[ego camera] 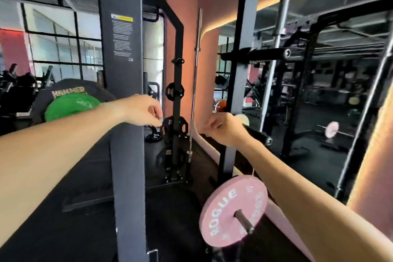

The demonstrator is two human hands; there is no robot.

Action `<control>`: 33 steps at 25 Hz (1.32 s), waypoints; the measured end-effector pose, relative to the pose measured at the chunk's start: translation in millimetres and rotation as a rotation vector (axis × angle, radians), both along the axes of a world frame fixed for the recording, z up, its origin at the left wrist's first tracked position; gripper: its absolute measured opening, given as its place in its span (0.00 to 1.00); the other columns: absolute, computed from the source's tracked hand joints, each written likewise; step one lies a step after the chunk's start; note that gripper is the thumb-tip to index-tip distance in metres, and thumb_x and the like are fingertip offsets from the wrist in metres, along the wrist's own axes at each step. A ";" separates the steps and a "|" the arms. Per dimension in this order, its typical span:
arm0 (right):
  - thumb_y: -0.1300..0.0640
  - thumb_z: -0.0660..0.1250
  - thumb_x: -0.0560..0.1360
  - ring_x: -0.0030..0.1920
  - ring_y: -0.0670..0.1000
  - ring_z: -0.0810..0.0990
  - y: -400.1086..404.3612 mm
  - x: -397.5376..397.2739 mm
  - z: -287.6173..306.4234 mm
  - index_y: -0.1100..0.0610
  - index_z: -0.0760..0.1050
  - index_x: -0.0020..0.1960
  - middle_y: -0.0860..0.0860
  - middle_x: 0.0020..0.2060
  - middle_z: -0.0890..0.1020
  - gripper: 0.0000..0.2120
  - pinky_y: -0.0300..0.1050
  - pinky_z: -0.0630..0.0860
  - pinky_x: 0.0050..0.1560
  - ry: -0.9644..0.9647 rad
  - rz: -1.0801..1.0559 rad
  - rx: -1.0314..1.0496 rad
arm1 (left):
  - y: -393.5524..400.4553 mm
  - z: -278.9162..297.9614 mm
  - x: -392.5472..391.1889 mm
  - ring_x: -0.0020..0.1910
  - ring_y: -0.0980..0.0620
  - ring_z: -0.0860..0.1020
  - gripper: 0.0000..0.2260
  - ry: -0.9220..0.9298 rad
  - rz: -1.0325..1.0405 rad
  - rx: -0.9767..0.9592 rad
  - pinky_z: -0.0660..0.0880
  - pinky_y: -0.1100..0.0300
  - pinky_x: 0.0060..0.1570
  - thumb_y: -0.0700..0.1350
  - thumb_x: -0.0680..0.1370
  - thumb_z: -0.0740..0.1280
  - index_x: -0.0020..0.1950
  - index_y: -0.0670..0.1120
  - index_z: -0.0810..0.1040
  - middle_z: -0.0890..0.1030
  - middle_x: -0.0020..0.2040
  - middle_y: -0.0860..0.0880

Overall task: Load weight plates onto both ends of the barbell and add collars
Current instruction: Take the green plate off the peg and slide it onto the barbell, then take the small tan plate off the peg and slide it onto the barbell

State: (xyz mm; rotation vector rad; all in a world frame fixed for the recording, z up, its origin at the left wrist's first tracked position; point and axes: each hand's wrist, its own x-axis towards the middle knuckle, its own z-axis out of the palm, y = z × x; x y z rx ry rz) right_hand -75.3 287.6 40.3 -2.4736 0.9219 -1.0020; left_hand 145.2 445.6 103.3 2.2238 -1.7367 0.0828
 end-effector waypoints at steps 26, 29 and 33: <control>0.48 0.75 0.71 0.38 0.40 0.80 -309.1 -215.5 -65.7 0.45 0.82 0.46 0.39 0.35 0.82 0.05 0.28 0.70 0.37 0.023 0.010 0.171 | -331.7 -110.4 -173.4 0.49 0.56 0.81 0.09 0.298 0.006 0.088 0.70 0.68 0.38 0.52 0.76 0.74 0.54 0.54 0.81 0.84 0.50 0.55; 0.47 0.75 0.71 0.40 0.42 0.79 -342.3 -170.9 -65.8 0.47 0.83 0.51 0.36 0.35 0.79 0.10 0.27 0.67 0.38 0.041 0.041 0.195 | -360.2 -105.4 -139.4 0.49 0.57 0.81 0.12 0.343 0.046 0.054 0.70 0.67 0.38 0.51 0.76 0.74 0.58 0.53 0.79 0.83 0.50 0.54; 0.46 0.75 0.71 0.54 0.49 0.82 -391.9 -106.2 -63.1 0.47 0.81 0.58 0.45 0.49 0.84 0.17 0.37 0.72 0.50 0.063 0.065 0.221 | -410.0 -109.2 -97.3 0.47 0.55 0.81 0.22 0.402 0.103 -0.022 0.75 0.63 0.41 0.52 0.75 0.76 0.66 0.51 0.75 0.82 0.52 0.51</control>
